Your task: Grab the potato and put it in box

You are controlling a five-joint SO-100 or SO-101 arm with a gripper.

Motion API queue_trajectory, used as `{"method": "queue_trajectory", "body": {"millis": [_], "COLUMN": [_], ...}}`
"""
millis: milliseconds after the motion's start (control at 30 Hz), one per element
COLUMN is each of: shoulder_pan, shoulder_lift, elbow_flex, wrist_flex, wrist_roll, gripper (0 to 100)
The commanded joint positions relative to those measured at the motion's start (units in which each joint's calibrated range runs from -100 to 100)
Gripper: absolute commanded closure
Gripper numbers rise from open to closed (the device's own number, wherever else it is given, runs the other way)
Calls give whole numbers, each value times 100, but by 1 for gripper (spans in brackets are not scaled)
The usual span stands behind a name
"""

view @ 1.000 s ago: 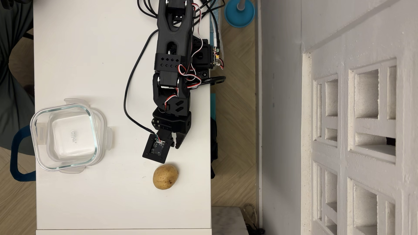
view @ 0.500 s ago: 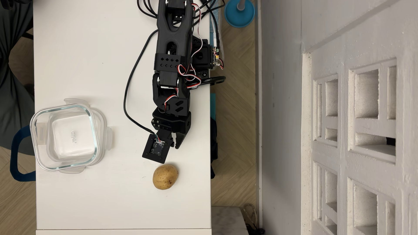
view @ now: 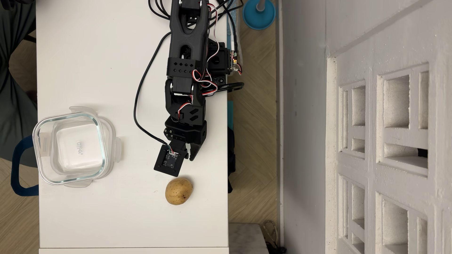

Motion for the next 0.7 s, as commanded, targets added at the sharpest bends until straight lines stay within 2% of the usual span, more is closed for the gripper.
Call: {"method": "queue_trajectory", "body": {"millis": [0, 667], "shoulder_pan": [38, 53], "shoulder_lift": [1, 1], "elbow_flex": [2, 2], "wrist_flex": [28, 28], "wrist_roll": [16, 16], "gripper": [97, 97]}}
